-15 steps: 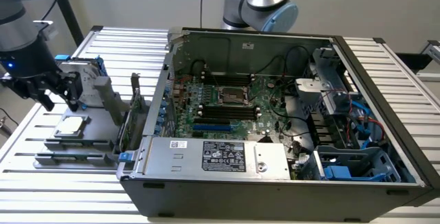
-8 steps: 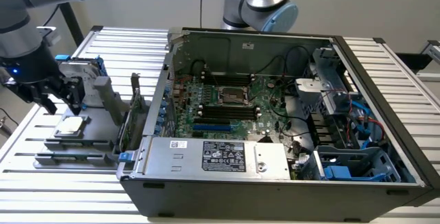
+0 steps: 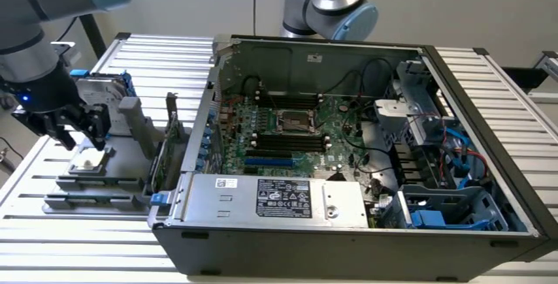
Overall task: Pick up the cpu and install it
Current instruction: 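Pick up the cpu and move it towards the insertion slot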
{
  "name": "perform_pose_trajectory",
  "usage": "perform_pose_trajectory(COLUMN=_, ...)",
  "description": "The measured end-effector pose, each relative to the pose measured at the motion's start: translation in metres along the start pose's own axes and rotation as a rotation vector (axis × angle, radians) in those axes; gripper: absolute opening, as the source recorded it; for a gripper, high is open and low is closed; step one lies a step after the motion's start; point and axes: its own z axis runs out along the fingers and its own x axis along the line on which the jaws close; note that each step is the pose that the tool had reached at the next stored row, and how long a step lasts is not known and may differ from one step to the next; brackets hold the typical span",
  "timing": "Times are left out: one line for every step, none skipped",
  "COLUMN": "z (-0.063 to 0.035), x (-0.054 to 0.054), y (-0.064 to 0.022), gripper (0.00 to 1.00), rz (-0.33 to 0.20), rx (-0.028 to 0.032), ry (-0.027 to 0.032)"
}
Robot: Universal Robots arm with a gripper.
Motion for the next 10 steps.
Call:
perform_pose_trajectory(z=0.0018, x=0.000, y=0.0000, gripper=0.60, rz=0.000, rx=0.0000, ry=0.0000)
perform_pose_trajectory(z=0.0036, x=0.001, y=0.0000, gripper=0.60, rz=0.000, rx=0.0000, ry=0.0000)
perform_pose_trajectory(z=0.0053, x=0.001, y=0.0000, gripper=0.60, rz=0.000, rx=0.0001, ry=0.0001)
perform_pose_trajectory(z=0.0071, x=0.002, y=0.0000, gripper=0.60, rz=0.000, rx=0.0001, ry=0.0002)
perform_pose_trajectory(z=0.0089, x=0.002, y=0.0000, gripper=0.60, rz=0.000, rx=0.0001, ry=0.0002)
perform_pose_trajectory(z=0.0109, x=0.003, y=0.0001, gripper=0.60, rz=0.000, rx=0.0001, ry=0.0000)
perform_pose_trajectory(z=0.0128, x=0.004, y=0.0001, gripper=0.60, rz=0.000, rx=0.0000, ry=-0.0001)
perform_pose_trajectory(z=0.0146, x=0.004, y=0.0001, gripper=0.60, rz=0.000, rx=-0.0001, ry=-0.0002)
perform_pose_trajectory(z=0.0164, x=0.004, y=0.0000, gripper=0.60, rz=0.000, rx=0.0000, ry=-0.0001)
perform_pose_trajectory(z=0.0181, x=0.004, y=-0.0003, gripper=0.60, rz=0.000, rx=0.0001, ry=0.0001)
